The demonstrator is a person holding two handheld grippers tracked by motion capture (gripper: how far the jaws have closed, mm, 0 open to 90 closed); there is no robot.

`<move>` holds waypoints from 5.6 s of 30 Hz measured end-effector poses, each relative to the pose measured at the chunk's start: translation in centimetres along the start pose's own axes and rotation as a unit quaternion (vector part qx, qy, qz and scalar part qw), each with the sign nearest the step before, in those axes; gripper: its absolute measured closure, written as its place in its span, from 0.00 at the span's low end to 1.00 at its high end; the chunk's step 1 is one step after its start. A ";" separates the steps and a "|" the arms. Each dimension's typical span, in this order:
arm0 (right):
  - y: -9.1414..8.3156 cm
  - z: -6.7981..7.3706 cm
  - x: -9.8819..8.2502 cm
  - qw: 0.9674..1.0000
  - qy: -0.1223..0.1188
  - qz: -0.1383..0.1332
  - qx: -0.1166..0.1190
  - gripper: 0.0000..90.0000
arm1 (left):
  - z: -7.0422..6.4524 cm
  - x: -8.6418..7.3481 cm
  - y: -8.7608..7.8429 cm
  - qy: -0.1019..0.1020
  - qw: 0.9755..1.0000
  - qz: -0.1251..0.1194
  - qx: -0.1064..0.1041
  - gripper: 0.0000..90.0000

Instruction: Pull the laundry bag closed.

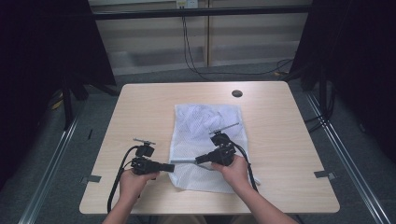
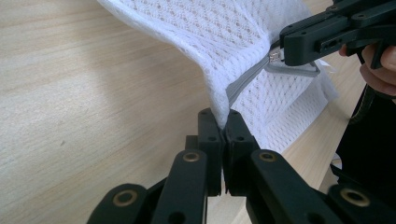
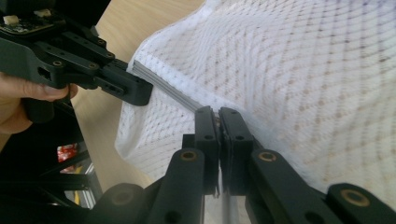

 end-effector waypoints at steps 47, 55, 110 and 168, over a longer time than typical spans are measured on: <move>-1.9 -1.1 -0.5 1.000 0.007 -0.010 -0.008 0.97 | 0.2 0.0 -0.2 -0.009 1.000 0.000 -0.005 0.98; -2.2 -1.2 -0.5 1.000 0.009 -0.011 -0.010 0.97 | 0.3 0.0 -0.4 -0.008 1.000 -0.001 0.001 0.98; -4.3 -2.4 -1.3 1.000 0.018 -0.015 -0.011 0.97 | 0.7 -0.3 -0.8 -0.013 1.000 -0.003 0.005 0.98; -6.4 -3.0 -3.0 1.000 0.014 -0.024 -0.008 0.97 | 0.2 -0.3 -0.6 -0.008 1.000 -0.001 0.007 0.98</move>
Point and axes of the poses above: each handheld gripper's, and its own axes: y roughly forward along the jaws, x roughly out of its top, z roughly to its left, the point moved 4 cm from there along y, roughly forward along the jaws, and after that the axes turned 12 degrees about x, right-handed, at the moved point
